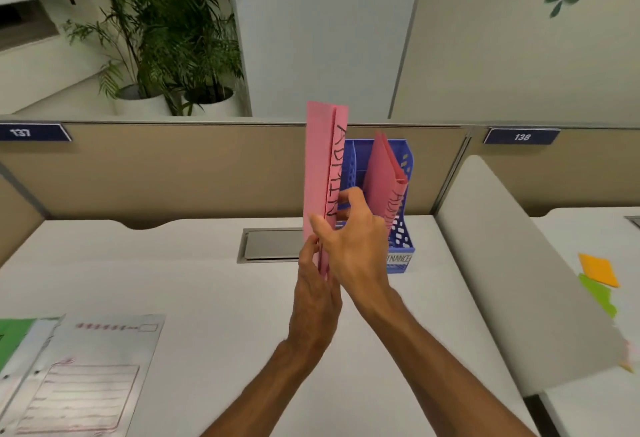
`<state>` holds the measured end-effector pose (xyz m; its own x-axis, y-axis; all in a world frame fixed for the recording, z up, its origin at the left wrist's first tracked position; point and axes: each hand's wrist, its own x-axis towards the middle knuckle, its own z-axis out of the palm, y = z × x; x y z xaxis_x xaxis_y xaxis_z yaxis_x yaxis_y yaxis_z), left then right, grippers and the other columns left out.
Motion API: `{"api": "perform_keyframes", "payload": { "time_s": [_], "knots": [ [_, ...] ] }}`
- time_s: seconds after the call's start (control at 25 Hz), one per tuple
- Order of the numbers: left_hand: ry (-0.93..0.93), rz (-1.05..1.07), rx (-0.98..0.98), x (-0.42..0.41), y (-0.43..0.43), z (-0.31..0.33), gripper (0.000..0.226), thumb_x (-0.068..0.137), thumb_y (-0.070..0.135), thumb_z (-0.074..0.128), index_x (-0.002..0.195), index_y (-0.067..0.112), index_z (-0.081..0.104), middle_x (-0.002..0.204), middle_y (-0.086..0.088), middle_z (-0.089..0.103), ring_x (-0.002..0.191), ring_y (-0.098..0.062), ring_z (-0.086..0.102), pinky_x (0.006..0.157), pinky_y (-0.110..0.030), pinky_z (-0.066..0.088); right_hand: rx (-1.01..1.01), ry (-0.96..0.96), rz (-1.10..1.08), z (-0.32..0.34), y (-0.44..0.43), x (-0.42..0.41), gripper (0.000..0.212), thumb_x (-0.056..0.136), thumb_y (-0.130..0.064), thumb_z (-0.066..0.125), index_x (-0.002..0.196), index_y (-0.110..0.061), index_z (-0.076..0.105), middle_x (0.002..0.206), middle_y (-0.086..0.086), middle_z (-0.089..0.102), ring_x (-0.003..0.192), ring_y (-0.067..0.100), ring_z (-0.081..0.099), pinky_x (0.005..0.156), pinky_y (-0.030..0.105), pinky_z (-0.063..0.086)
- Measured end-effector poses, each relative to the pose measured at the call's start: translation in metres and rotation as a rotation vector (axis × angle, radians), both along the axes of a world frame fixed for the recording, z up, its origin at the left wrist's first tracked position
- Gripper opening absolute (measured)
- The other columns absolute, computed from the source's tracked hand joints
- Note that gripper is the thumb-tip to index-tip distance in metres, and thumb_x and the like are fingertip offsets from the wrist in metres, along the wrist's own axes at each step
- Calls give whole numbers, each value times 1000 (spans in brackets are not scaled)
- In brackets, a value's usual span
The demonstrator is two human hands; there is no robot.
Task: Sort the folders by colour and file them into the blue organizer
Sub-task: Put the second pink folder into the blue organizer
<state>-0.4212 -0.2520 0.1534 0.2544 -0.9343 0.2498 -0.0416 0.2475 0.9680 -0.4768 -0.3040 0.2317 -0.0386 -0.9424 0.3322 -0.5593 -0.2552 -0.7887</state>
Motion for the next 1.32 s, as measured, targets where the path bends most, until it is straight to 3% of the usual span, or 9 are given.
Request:
{"api": "perform_keyframes", "payload": {
  "time_s": [0.12,0.2,0.36,0.52,0.64,0.8,0.96,1.04,1.32],
  "knots": [
    [-42,-21,-44,-15,-19,-1,63,86,64,54,141,35,42,141,2,53,131,-25,51,105,-53,44,-46,-74,-7,3,-12,-23,38,78,-53,72,101,-36,47,86,-26,55,63,-6,59,60,7,47],
    [-154,70,-10,-21,-27,-5,68,84,68,51,140,30,42,138,1,56,129,-22,53,106,-49,45,-6,-127,0,4,-20,-33,47,76,-56,73,110,-34,51,86,-24,57,68,-3,62,60,5,44],
    [-452,167,5,-32,-32,-9,35,102,36,38,134,47,33,133,10,53,123,-11,53,100,-24,48,111,-189,16,3,-35,-47,51,75,-57,73,114,-34,51,91,-26,55,78,-2,60,60,5,40],
    [-337,96,-71,-36,-43,-8,39,93,27,51,128,35,36,136,-4,50,125,-17,51,104,-27,44,181,-347,48,7,-44,-55,54,72,-50,79,113,-39,46,100,-23,59,85,-1,64,64,10,50],
    [-448,75,-184,-35,-56,-11,50,92,21,55,136,23,30,136,-10,51,122,-22,52,101,-11,36,149,-366,30,7,-48,-60,49,74,-46,79,111,-39,48,97,-25,61,84,-1,66,65,12,53],
    [-434,-92,-201,-37,-77,0,49,99,24,48,142,32,29,149,3,39,138,-14,41,112,-35,39,84,-259,-24,9,-58,-68,42,82,-39,74,118,-29,54,103,-18,65,87,6,67,72,14,53],
    [-706,-67,-242,-46,-95,5,57,99,20,50,149,17,24,151,-15,39,141,-11,29,113,-38,35,14,-128,-175,12,-69,-77,46,91,-28,65,133,-14,52,124,3,65,102,22,68,88,36,56],
    [-671,-181,-156,-48,-103,11,74,91,32,61,152,14,23,155,-10,32,142,-4,23,113,-39,35,-26,-115,-222,9,-70,-79,48,94,-31,61,136,-12,49,127,7,63,103,25,67,89,39,56],
    [-573,-387,93,-36,-139,14,109,68,59,73,154,32,11,159,11,25,144,-14,29,108,-52,43,-168,-29,-206,-2,-84,-79,47,95,-36,53,129,-5,53,120,12,66,93,25,70,78,31,60]
  ]
}}
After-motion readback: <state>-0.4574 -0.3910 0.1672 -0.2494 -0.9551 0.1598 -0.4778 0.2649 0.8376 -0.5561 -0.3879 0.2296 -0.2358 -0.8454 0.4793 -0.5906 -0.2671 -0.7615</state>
